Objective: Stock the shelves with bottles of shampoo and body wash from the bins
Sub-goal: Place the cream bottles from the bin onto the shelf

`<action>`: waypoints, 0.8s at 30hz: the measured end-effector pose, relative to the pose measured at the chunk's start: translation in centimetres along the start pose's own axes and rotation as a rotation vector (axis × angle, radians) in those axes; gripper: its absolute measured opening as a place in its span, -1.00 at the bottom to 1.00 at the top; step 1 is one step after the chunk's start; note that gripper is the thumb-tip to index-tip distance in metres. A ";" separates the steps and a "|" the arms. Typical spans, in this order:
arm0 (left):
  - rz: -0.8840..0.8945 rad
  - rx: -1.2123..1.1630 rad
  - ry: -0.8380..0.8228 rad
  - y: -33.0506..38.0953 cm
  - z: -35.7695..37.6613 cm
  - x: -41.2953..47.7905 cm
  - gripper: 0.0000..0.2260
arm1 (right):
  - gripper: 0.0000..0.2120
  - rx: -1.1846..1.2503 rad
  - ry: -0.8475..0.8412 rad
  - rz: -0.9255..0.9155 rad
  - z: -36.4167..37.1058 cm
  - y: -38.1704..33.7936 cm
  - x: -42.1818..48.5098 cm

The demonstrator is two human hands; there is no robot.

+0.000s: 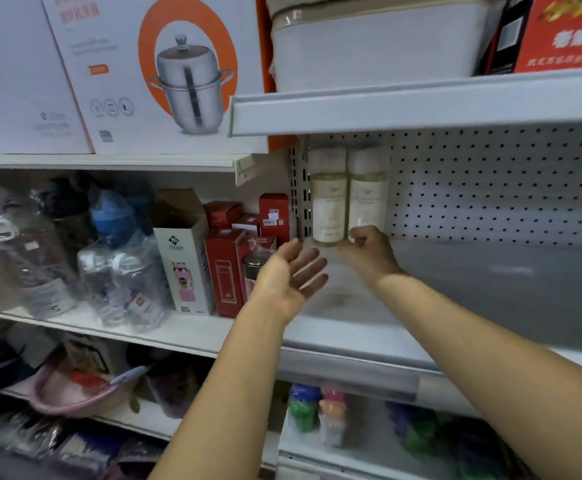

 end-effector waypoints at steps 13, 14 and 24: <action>0.077 0.010 0.173 -3.0 -13.5 -15.1 -0.84 | -0.85 0.142 -0.161 -0.189 5.0 -2.5 -21.1; 0.050 0.002 0.189 -3.8 -14.5 -15.7 -0.85 | -0.86 0.137 -0.200 -0.170 5.7 -1.8 -22.4; -0.189 -0.065 0.377 -12.8 -24.5 -19.4 -0.85 | -0.80 0.066 -0.437 0.204 10.2 10.1 -29.5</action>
Point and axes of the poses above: each hand's wrist, its own x-axis towards the middle knuckle, its own z-axis out of the palm, y = z × x, the point moved 5 cm from there along x, towards the middle knuckle, and after that the axes turned 5 degrees about x, right-handed, at the moved point
